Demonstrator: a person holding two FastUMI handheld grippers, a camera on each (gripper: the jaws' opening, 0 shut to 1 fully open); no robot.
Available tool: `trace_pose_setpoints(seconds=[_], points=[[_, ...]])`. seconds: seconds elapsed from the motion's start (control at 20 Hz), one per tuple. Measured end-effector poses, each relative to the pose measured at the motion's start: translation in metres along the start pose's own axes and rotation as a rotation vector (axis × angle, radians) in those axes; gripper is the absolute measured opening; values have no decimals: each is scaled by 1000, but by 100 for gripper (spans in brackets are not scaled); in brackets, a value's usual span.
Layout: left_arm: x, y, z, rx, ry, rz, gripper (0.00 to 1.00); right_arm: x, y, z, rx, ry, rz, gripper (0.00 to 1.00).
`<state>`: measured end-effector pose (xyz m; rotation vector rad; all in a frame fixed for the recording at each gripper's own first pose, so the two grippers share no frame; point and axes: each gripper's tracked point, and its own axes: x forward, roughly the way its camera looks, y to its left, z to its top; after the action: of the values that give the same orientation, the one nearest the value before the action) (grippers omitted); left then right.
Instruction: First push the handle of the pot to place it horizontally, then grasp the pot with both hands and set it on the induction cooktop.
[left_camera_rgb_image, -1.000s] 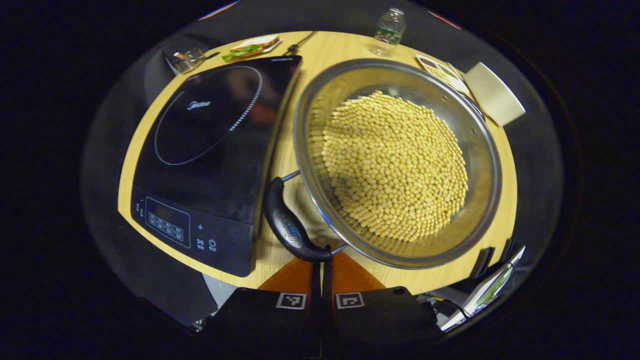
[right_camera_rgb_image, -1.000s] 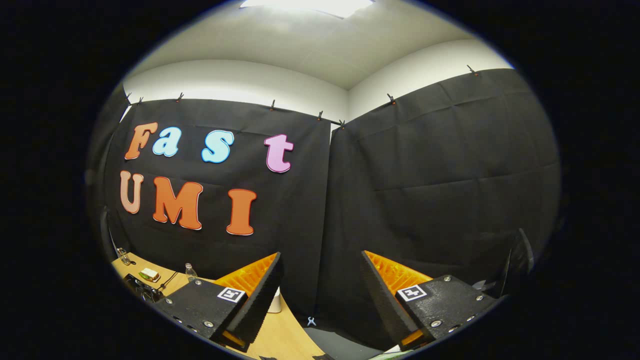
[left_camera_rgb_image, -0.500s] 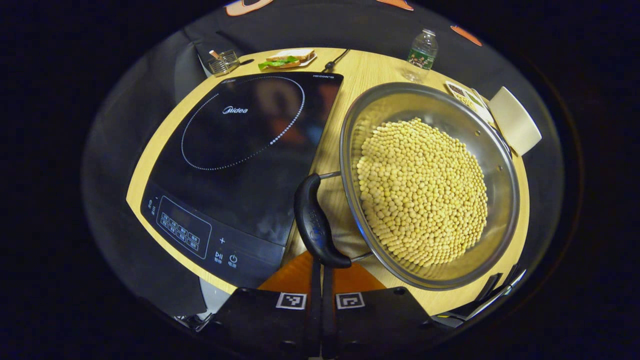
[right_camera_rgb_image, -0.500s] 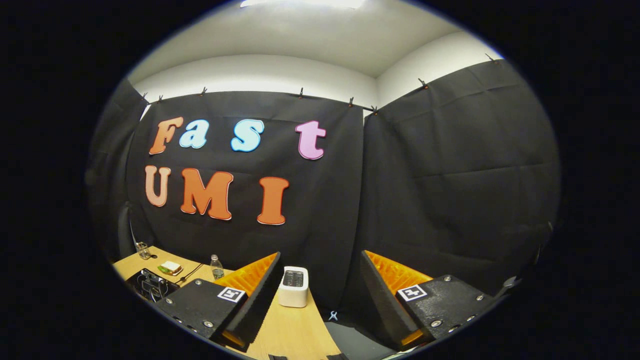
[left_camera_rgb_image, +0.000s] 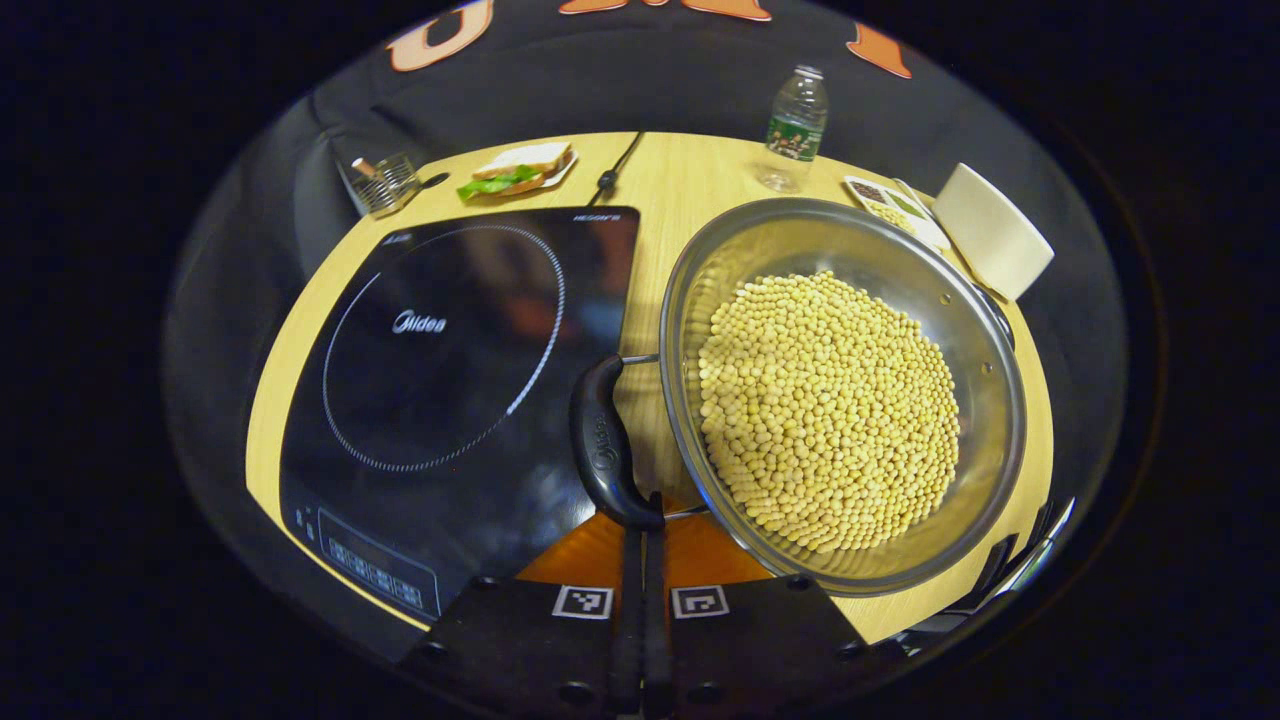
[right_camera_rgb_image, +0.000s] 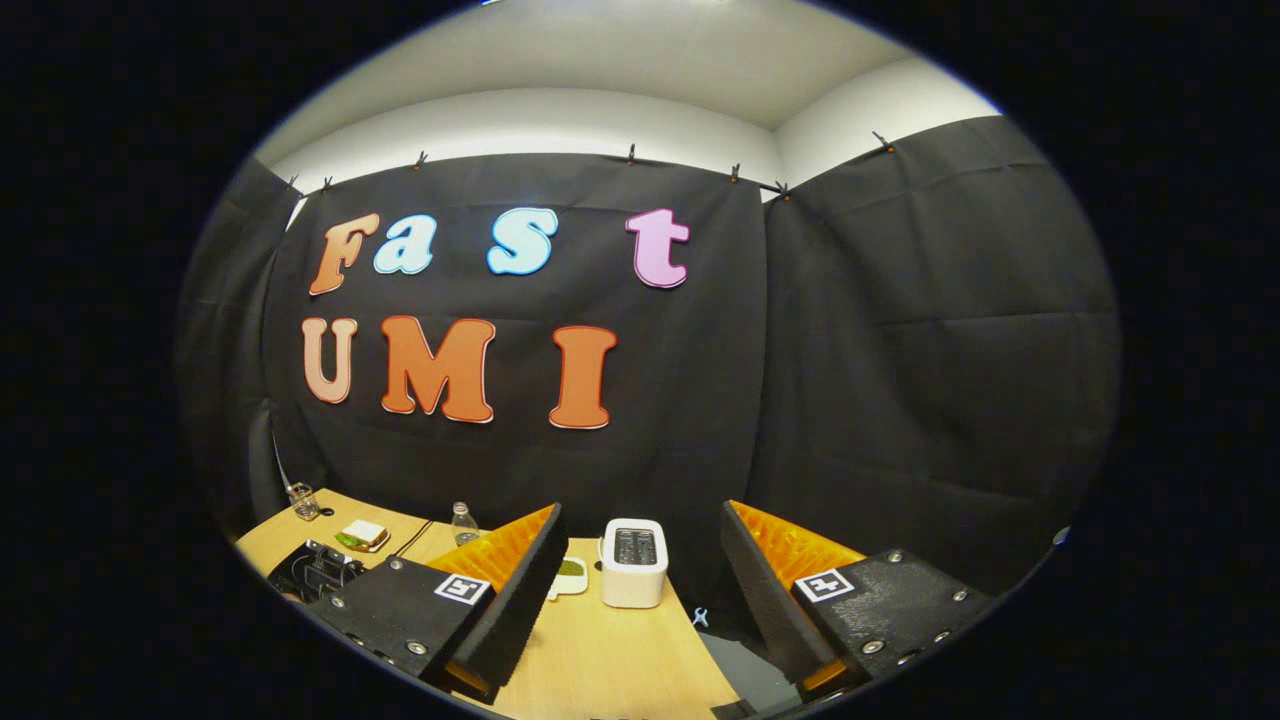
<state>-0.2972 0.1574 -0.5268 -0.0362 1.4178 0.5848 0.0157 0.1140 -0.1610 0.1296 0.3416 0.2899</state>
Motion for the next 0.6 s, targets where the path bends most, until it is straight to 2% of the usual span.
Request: trace_pose_setpoints(seconds=[0.4,0.6], points=[[-2,4,37,94,-46,-112,8,30,64,-35,-27,118,40,95],[3,4,51,141,-87,-125,8,43,82,-65,3,204,47,95]])
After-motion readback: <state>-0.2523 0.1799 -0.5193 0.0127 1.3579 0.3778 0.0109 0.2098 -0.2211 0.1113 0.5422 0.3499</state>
